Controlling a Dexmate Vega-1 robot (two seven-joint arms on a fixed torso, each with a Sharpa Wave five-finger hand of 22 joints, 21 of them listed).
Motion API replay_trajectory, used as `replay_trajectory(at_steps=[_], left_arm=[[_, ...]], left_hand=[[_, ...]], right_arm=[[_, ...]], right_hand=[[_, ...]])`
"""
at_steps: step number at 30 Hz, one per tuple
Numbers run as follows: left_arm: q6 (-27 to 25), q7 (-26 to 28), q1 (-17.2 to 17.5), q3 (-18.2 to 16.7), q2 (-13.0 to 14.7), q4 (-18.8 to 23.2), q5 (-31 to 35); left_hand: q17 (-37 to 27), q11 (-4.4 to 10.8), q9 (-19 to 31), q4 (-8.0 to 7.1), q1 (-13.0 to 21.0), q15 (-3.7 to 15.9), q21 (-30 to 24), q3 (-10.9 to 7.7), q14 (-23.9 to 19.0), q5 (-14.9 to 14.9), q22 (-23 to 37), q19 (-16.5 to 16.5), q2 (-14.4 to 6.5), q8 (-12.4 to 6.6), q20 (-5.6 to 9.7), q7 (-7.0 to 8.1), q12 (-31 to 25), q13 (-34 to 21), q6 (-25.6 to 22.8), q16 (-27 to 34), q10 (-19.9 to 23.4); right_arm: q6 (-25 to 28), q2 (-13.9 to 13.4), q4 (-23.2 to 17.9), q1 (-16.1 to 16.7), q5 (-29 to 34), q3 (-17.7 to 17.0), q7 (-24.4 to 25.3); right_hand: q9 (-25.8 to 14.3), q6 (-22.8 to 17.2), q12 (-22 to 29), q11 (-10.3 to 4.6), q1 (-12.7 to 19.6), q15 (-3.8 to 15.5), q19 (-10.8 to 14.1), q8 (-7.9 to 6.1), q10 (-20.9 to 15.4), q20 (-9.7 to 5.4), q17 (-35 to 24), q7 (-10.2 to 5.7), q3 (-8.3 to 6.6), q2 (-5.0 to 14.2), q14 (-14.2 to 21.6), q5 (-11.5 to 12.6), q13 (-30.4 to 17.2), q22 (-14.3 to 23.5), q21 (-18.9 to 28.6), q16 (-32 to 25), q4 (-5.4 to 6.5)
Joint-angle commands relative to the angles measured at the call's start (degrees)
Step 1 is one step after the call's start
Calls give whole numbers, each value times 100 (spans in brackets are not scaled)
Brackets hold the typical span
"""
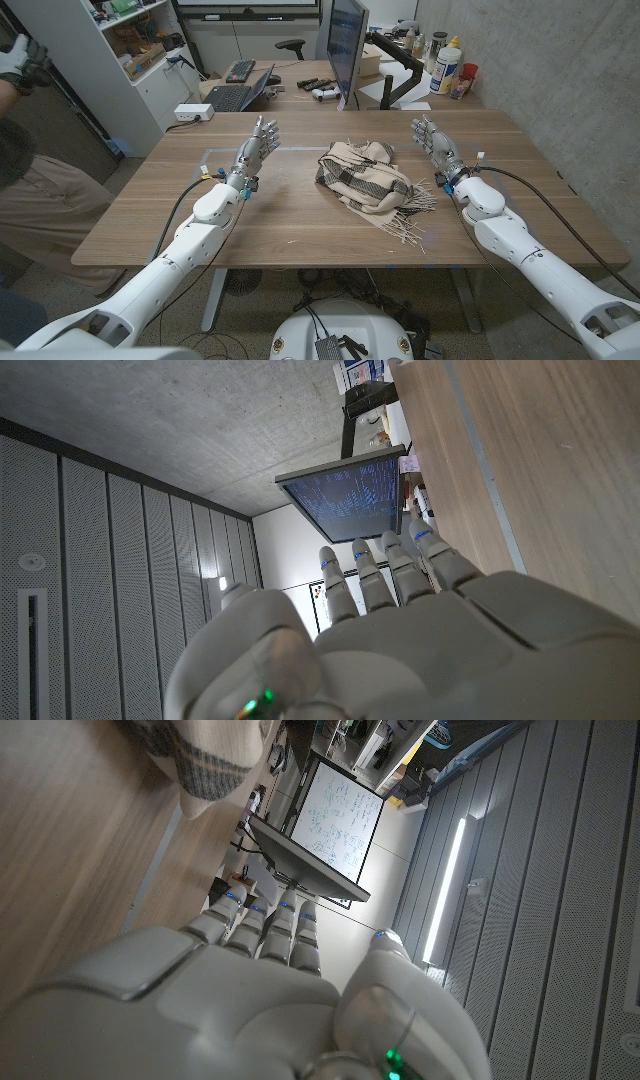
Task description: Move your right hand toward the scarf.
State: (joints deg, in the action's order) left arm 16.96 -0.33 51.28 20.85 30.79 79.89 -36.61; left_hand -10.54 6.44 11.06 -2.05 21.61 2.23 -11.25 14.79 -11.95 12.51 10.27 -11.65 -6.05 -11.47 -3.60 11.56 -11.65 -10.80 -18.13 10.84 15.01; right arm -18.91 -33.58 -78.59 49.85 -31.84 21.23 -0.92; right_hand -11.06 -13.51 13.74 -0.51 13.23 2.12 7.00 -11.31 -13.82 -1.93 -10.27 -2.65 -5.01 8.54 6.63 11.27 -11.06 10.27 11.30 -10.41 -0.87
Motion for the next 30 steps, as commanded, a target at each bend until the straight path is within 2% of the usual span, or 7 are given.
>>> replay_trajectory(at_steps=[1, 30], left_arm=[[27, -34, 55, -31, 38, 53, -27], [4, -211, -17, -38, 83, -52, -91]], left_hand=[[-7, -2, 30, 6, 65, 347, -28, 31, -47, 23, 21, -39, 3, -27, 3, -6, -22, -30, -42, 26, 40], [-7, -34, 30, 10, 65, 341, -27, 32, -44, 23, 21, -37, 2, -50, 2, -26, -23, -30, -108, 25, 53]], right_arm=[[-88, -136, -123, -18, 386, 78, 131], [-173, -195, 21, -314, 1050, 295, 265]], right_hand=[[-31, -33, -3, -41, 71, 80, -50, -23, 4, 8, -7, -11, -59, -2, -37, 32, -11, 14, -1, 6, 2], [-29, -30, -19, -85, 125, 151, -90, -24, 36, -18, -3, -22, -107, 4, -127, 36, -9, 14, -8, 20, -38]])
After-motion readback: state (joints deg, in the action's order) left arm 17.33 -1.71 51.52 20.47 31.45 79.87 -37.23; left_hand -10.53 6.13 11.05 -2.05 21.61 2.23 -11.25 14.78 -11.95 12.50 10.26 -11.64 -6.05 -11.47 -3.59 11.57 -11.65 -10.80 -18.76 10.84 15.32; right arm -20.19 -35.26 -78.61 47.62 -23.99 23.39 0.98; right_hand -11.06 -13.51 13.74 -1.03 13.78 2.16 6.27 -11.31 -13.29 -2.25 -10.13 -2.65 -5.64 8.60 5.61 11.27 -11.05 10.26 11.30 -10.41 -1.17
